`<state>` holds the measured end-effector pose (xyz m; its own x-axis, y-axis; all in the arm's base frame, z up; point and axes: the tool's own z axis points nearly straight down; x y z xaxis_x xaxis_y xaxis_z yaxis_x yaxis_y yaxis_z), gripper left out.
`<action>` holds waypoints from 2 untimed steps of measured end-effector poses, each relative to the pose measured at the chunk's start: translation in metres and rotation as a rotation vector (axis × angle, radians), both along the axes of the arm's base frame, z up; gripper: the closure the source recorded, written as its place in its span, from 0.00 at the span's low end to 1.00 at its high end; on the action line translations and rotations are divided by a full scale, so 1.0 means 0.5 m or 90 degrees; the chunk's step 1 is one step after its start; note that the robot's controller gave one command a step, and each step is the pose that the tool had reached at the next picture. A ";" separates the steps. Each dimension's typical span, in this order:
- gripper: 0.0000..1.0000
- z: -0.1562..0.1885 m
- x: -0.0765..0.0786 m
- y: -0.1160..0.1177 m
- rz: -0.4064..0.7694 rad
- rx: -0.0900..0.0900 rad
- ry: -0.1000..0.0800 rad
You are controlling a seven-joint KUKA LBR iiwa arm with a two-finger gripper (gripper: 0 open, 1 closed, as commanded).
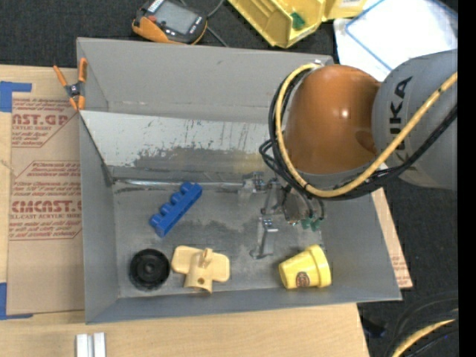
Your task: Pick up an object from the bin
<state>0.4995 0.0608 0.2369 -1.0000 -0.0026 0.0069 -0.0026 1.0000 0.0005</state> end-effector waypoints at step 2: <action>0.00 -0.319 -0.011 0.158 0.046 0.003 -0.006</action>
Offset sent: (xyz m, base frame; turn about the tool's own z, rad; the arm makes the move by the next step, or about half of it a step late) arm -0.0069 0.0805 -0.1669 -0.0741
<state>0.4939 0.1400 0.0773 -0.9972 -0.0751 -0.0034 -0.0751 0.9972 0.0042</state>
